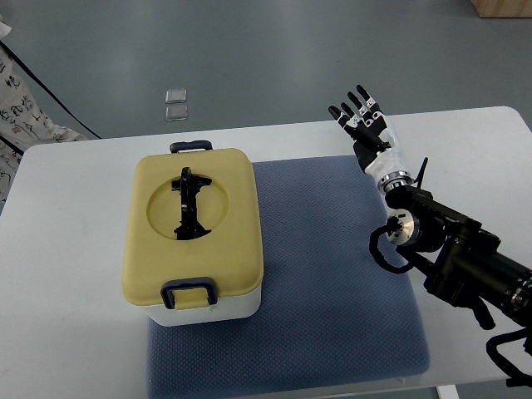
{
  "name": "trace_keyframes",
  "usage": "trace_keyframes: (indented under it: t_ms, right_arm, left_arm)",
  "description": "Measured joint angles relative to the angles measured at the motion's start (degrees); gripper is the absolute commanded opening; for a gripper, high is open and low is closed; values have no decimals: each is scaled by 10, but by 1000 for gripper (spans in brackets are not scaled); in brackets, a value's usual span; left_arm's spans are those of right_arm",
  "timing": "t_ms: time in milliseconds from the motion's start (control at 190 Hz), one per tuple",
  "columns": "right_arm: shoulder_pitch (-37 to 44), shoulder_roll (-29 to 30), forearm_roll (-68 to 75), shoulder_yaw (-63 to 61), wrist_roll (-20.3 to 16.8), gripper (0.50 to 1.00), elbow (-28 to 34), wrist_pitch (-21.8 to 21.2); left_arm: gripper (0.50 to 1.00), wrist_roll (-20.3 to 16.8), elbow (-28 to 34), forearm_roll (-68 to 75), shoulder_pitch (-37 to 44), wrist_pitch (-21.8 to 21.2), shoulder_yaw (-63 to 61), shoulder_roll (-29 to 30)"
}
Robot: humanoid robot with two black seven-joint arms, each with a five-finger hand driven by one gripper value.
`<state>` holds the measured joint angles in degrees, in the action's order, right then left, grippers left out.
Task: Open white storage box with right hand
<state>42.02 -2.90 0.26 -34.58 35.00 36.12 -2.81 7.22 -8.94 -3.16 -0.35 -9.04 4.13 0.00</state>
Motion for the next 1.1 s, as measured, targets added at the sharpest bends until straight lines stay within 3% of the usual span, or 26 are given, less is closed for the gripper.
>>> trace_keyframes:
  t_ms: [1098]
  right_arm:
    - [2,-1,0,0,0,930,0,1]
  left_arm:
    - [1000,0,2,-1,0,0,1,0]
